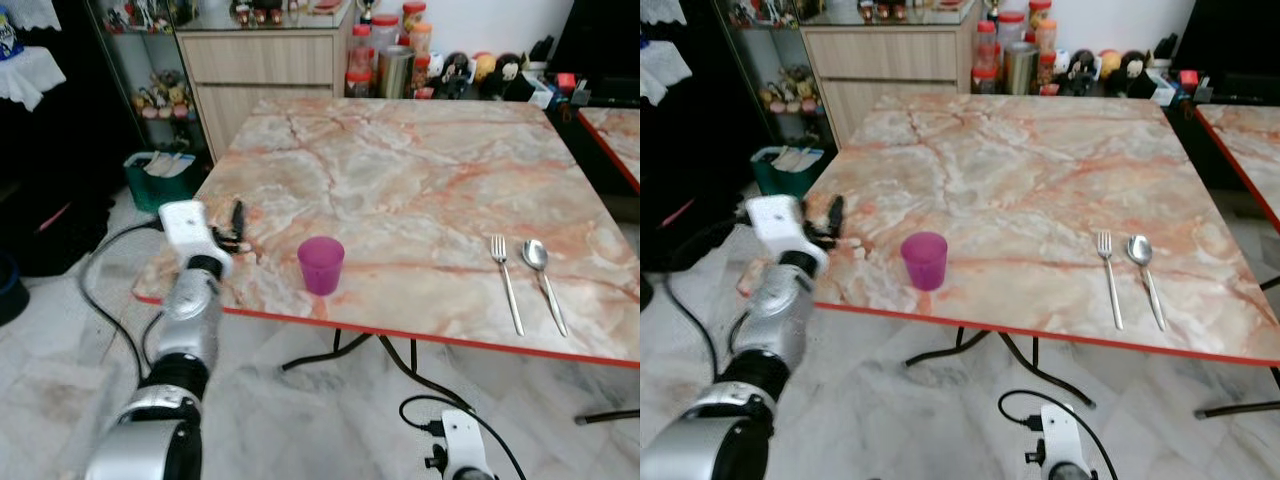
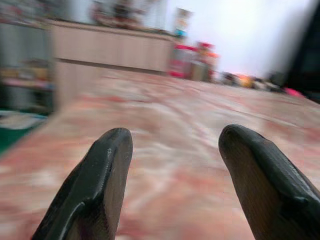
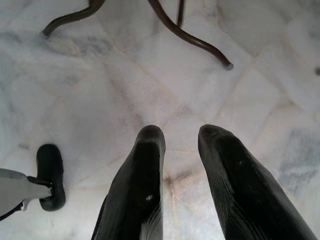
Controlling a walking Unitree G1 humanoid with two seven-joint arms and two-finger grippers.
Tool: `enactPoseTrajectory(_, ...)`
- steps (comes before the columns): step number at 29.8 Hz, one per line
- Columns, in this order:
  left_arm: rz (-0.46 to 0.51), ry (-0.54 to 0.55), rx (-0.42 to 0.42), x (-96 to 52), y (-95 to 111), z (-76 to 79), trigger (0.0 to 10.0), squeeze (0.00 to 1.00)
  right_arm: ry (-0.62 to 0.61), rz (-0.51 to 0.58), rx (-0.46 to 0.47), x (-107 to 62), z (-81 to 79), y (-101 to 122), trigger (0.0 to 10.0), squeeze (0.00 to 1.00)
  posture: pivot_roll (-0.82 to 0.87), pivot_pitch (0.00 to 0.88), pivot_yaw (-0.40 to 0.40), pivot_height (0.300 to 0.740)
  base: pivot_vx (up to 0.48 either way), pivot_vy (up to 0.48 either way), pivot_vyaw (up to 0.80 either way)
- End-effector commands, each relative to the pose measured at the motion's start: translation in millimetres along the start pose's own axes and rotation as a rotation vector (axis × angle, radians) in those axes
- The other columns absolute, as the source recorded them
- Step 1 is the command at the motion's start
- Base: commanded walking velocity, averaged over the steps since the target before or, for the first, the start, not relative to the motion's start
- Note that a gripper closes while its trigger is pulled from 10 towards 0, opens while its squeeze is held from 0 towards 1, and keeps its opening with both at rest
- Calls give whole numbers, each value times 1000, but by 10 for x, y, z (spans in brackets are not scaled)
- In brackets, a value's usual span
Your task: Setting the table
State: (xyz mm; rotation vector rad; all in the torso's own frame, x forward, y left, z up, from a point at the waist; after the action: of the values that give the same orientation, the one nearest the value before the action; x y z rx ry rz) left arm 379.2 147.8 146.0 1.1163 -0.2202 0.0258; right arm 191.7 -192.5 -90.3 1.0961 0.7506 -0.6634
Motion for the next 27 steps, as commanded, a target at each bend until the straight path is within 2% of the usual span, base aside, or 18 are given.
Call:
enactPoseTrajectory(1,-2,-25,-4,62,68,41,10000,0,3,-18,4,-6,-6,-44,10000,0,-11,0,49,702,0,0,-587)
enactPoseTrajectory(12,-15,-45,15,78,101,49,10000,0,20,-4,-19,3,-45,14,10000,0,-8,0,55,702,0,0,-586)
enactPoseTrajectory(20,4,-66,50,127,212,96,10000,0,22,9,-17,3,-59,33,10000,0,-4,0,53,702,0,0,0)
enactPoseTrajectory(22,-15,-46,117,155,272,62,10000,0,24,7,-18,2,-66,27,10000,0,1,0,49,702,0,0,0)
enactPoseTrajectory(25,-42,-44,145,165,295,38,10000,0,22,4,-12,1,-66,19,10000,0,0,0,51,702,0,0,0)
enactPoseTrajectory(27,-128,-57,204,168,291,2,10000,0,21,2,-9,-1,-67,8,10000,0,3,0,51,702,0,0,0)
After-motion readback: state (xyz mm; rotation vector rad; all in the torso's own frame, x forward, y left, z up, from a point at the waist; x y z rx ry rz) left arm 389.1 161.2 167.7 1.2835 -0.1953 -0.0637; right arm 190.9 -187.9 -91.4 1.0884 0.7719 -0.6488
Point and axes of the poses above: a point about 5 cm out from each wrist's last joint towards the gripper, its own x axis pointing out of the wrist towards the gripper, its own y axis along the axis of the wrist's last joint, z = x × y, the point moved 1 cm from there along x, pointing out of the wrist towards the gripper, and after that the axes turned 15 degrees about -x, right-handed, at the moved point
